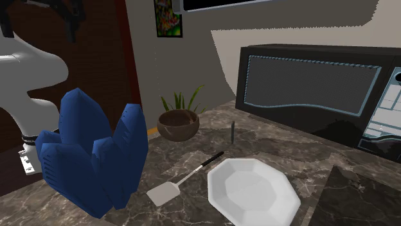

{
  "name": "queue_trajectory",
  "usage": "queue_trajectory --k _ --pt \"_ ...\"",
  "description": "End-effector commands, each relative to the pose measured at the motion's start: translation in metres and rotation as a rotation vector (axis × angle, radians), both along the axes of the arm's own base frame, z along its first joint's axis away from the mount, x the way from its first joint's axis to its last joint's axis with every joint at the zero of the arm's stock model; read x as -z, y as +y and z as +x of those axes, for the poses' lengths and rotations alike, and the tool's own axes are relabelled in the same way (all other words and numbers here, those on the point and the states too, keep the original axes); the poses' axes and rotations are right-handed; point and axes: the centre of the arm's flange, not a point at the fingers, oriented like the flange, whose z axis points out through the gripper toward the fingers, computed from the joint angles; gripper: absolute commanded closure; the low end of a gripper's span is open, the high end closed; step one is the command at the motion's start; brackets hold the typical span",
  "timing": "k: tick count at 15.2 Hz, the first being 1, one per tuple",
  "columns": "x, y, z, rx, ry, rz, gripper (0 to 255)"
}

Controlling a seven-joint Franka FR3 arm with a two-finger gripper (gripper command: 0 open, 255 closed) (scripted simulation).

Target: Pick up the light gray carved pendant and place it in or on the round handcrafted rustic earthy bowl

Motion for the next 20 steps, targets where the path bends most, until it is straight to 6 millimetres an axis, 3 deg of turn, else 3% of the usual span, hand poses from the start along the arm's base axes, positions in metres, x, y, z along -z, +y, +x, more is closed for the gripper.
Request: queue_trajectory --k 1,20 --pt "0.0 0.0 0.0 0.0 0.0 0.0 0" --pt "0.128 0.177 0.11 0.086 -0.038 0.027 0"
